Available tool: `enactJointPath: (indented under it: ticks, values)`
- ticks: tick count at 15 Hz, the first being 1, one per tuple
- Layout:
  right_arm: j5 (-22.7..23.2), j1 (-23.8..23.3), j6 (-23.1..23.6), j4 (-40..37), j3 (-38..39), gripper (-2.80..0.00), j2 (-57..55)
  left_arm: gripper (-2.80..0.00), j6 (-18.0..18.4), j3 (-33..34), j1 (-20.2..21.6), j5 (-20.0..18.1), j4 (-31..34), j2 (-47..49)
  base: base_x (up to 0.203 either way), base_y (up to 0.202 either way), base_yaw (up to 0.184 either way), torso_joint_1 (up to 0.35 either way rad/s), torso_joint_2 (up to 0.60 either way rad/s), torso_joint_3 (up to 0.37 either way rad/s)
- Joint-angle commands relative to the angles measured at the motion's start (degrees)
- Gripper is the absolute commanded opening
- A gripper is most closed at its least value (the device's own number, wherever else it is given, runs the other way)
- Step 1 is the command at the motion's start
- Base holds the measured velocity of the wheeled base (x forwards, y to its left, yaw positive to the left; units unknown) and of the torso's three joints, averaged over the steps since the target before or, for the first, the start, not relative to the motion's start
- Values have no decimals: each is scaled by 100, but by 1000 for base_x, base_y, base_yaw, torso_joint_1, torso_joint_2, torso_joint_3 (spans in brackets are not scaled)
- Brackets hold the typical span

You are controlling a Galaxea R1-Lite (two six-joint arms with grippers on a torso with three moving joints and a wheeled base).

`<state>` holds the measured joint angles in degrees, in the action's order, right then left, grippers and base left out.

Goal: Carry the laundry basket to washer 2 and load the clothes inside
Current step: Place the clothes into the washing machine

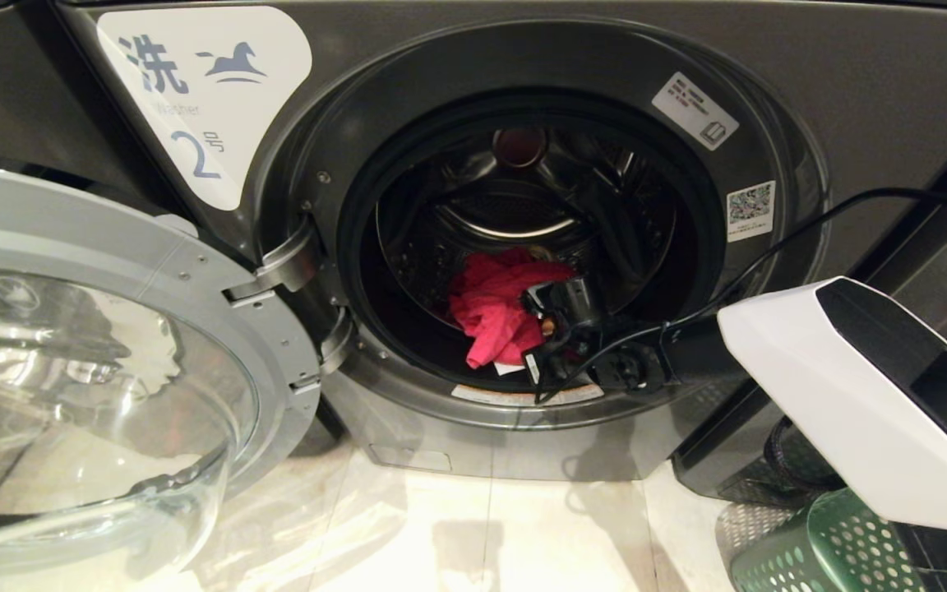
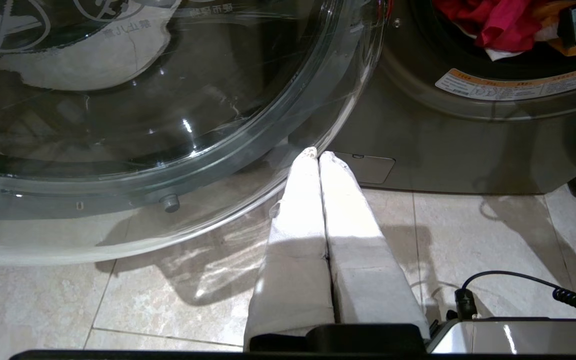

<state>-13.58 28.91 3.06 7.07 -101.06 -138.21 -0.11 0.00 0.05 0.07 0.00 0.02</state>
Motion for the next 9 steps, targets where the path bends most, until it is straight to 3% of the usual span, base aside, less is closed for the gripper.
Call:
enactJointPath:
  ticks: [1, 4, 9]
  values:
    - [-121, -74, 70, -186, -630, -280, -544, -280, 2, 0, 4, 1, 0, -4, 0, 0, 0, 0, 0, 0]
    - [-646, -248, 691, -78, -1113, -280, -934, -280, -7, 0, 4, 1, 0, -11, 0, 0, 0, 0, 0, 0]
    - [-880, -344, 1823, 2211, -1120, -280, -1095, -280, -6, 0, 4, 1, 0, -11, 0, 0, 0, 0, 0, 0]
